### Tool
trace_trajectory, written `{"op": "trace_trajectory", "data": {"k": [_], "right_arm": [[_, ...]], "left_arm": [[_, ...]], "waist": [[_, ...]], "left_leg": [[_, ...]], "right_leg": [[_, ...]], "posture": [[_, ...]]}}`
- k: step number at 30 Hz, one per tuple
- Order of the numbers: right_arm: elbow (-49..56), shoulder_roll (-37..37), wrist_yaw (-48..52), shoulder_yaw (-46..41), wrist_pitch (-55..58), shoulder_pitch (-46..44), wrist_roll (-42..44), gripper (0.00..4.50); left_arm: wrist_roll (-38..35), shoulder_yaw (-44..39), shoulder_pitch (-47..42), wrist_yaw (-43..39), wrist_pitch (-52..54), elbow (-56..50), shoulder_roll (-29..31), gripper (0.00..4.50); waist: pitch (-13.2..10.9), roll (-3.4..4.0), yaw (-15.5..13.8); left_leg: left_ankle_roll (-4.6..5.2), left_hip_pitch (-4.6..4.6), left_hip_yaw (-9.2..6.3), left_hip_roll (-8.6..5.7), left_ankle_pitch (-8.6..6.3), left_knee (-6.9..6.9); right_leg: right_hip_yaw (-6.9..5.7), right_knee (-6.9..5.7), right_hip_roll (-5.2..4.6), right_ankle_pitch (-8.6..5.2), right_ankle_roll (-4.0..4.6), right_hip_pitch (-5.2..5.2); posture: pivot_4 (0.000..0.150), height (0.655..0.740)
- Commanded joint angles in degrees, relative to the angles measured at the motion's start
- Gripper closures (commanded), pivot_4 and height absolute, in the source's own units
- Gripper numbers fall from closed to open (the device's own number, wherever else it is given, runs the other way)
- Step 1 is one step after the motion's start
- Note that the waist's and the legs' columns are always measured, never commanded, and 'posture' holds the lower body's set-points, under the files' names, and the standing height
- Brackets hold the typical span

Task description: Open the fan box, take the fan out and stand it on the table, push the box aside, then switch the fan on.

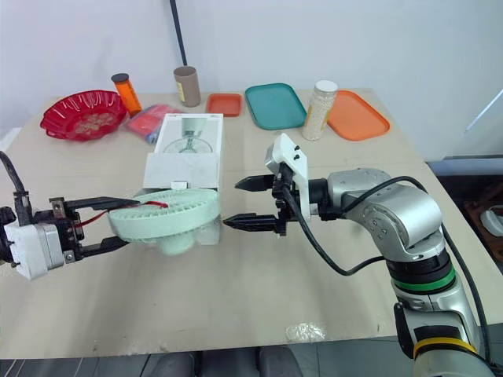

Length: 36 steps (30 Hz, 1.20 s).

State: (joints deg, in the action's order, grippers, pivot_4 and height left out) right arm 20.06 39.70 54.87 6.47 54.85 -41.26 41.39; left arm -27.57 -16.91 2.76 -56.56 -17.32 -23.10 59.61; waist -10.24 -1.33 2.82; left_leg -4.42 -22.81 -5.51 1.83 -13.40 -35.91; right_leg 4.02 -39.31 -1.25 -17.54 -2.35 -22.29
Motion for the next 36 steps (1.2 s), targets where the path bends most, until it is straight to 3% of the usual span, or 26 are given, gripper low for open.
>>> {"op": "trace_trajectory", "data": {"k": [1, 13, 23, 30, 36], "right_arm": [[0.92, 0.65, 0.48, -1.67, -0.91, -0.59, 0.36, 0.00], [0.41, 0.58, 0.95, -1.94, -1.23, -0.69, 0.51, 0.00], [1.85, -3.44, -4.03, -5.35, 2.31, -4.49, 4.92, 0.00], [4.32, -7.40, -9.59, -6.83, 7.38, -5.76, 11.00, 0.00], [3.03, -8.61, -10.28, -5.92, 7.50, -7.20, 12.05, 0.00]], "left_arm": [[-5.35, -4.71, -1.55, 2.04, 8.32, -2.56, 0.76, 2.50], [-26.66, -15.19, -9.06, 7.67, 44.18, -5.55, 8.04, 2.50], [-44.31, -35.36, -5.39, 13.47, 73.81, -7.60, 11.84, 2.50], [-43.76, -46.35, -4.02, 15.53, 83.94, -7.84, 12.30, 2.50], [-36.86, -56.01, 0.96, 11.76, 88.21, -6.58, 11.38, 2.50]], "waist": [[0.00, 0.00, 0.00], [-0.04, -0.04, 0.18], [-0.05, -0.04, 0.47], [-0.06, -0.03, 0.53], [-0.06, -0.03, 0.61]], "left_leg": [[0.05, -0.01, 0.00, 0.00, -0.03, 0.00], [0.25, -0.10, -0.02, 0.03, -0.14, -0.15], [0.26, -0.11, -0.02, 0.05, -0.15, -0.20], [0.26, -0.11, -0.02, 0.06, -0.15, -0.20], [0.25, -0.10, 0.01, 0.06, -0.14, -0.16]], "right_leg": [[0.00, 0.00, 0.00, -0.01, -0.01, -0.01], [-0.01, 0.00, 0.04, -0.03, -0.03, -0.05], [-0.01, -0.02, 0.05, -0.04, -0.03, -0.06], [-0.02, -0.05, 0.04, -0.07, -0.02, -0.08], [-0.01, -0.04, 0.03, -0.07, 0.00, -0.14]], "posture": [[0.150, 0.7400], [0.150, 0.7400], [0.150, 0.7400], [0.150, 0.7400], [0.150, 0.7400]]}}
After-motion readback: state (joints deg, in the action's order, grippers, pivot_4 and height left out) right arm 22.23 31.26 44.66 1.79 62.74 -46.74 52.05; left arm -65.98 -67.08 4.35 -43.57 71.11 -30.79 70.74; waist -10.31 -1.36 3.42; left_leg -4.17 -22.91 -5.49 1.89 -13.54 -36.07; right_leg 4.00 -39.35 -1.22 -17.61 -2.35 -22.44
